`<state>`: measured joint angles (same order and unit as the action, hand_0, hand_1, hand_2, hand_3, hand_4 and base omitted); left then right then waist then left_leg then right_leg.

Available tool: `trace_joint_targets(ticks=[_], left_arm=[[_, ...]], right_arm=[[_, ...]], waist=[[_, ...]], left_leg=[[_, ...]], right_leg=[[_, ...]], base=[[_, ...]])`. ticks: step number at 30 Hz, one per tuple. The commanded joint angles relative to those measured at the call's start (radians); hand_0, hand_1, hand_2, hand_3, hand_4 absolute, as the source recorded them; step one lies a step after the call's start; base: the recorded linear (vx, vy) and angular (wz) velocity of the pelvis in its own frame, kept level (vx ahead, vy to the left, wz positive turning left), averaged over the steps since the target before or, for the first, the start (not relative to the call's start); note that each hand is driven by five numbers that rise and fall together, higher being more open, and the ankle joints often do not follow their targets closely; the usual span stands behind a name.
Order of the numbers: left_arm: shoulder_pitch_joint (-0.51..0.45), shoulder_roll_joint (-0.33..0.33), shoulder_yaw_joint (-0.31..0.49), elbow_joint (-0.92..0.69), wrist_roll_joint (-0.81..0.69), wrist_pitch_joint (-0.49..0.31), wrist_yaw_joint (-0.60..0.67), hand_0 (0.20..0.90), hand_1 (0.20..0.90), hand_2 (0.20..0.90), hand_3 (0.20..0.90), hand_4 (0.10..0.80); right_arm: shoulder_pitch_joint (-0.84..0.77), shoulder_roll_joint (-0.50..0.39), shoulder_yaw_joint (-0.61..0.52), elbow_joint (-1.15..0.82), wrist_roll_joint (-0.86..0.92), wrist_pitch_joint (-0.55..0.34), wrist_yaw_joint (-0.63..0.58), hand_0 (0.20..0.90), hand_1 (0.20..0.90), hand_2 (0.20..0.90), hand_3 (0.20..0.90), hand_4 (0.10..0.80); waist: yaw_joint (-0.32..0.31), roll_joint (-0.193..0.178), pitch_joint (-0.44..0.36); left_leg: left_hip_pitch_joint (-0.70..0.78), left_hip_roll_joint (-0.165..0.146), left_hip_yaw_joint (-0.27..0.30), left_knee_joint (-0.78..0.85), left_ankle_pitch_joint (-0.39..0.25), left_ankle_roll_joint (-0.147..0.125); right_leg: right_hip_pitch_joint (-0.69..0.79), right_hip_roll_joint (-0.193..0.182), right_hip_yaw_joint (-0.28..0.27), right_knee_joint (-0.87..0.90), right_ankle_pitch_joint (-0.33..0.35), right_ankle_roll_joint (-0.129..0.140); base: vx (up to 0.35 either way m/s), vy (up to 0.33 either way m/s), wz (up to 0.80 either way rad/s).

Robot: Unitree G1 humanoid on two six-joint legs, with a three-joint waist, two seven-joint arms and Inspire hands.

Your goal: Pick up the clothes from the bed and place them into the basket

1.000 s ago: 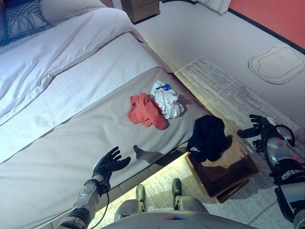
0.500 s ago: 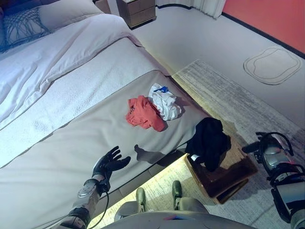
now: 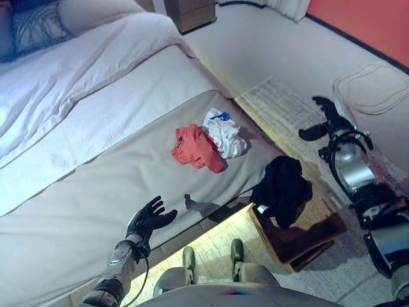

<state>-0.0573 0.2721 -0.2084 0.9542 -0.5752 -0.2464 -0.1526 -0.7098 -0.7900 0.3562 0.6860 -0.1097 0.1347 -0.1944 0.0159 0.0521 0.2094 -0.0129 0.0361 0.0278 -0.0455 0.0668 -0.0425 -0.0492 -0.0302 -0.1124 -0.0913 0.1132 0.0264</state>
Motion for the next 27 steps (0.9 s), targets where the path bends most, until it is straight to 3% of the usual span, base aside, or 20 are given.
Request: trace_joint_targets(ticks=[1,9,14,18,20,27], left_arm=[[-0.075,0.059,-0.061,-0.096,0.032,-0.112,0.007,0.900,0.900,0.900,0.900,0.800],[-0.068,0.081,-0.092,-0.199,-0.024,-0.160,0.014,0.900,0.900,0.900,0.900,0.800],[-0.060,0.107,-0.102,-0.272,-0.061,-0.162,0.005,0.900,0.900,0.900,0.900,0.800],[-0.055,0.119,-0.099,-0.313,-0.103,-0.155,0.006,0.900,0.900,0.900,0.900,0.800],[-0.043,0.124,-0.095,-0.347,-0.129,-0.141,0.011,0.900,0.900,0.900,0.900,0.800],[-0.021,0.141,-0.087,-0.416,-0.186,-0.136,0.012,0.900,0.900,0.900,0.900,0.800]], right_arm=[[-0.276,-0.071,0.088,0.003,-0.066,-0.087,-0.065,0.900,0.900,0.900,0.900,0.800],[-0.470,-0.065,0.272,0.013,-0.120,-0.049,-0.090,0.900,0.900,0.900,0.900,0.800],[-0.551,-0.056,0.342,0.023,-0.140,-0.011,-0.081,0.900,0.900,0.900,0.900,0.800],[-0.583,-0.041,0.367,0.031,-0.156,0.000,-0.058,0.900,0.900,0.900,0.900,0.800],[-0.583,-0.031,0.372,0.034,-0.176,0.006,-0.042,0.900,0.900,0.900,0.900,0.800],[-0.619,-0.015,0.422,0.103,-0.233,0.048,0.024,0.900,0.900,0.900,0.900,0.800]], waist=[[0.061,-0.044,0.064],[0.137,-0.019,0.216],[0.170,-0.003,0.272],[0.185,0.009,0.303],[0.196,0.017,0.311],[0.221,0.039,0.311]], left_leg=[[-0.090,-0.037,0.024,0.175,-0.135,0.002],[-0.289,-0.085,-0.046,0.361,-0.155,0.016],[-0.377,-0.106,-0.057,0.458,-0.177,0.025],[-0.435,-0.114,-0.057,0.532,-0.202,0.034],[-0.469,-0.118,-0.053,0.594,-0.247,0.037],[-0.596,-0.138,-0.053,0.696,-0.272,0.053]], right_leg=[[-0.029,-0.039,-0.048,0.194,-0.171,-0.017],[-0.201,-0.068,-0.125,0.367,-0.208,-0.051],[-0.278,-0.083,-0.155,0.467,-0.237,-0.060],[-0.335,-0.098,-0.163,0.564,-0.268,-0.068],[-0.369,-0.107,-0.157,0.642,-0.311,-0.065],[-0.507,-0.134,-0.152,0.786,-0.350,-0.068]], base=[[-0.137,0.033,0.31],[-0.075,0.009,0.28],[-0.036,0.008,0.28],[0.033,0.036,0.17],[0.140,0.022,0.14],[0.057,0.014,0.11]])
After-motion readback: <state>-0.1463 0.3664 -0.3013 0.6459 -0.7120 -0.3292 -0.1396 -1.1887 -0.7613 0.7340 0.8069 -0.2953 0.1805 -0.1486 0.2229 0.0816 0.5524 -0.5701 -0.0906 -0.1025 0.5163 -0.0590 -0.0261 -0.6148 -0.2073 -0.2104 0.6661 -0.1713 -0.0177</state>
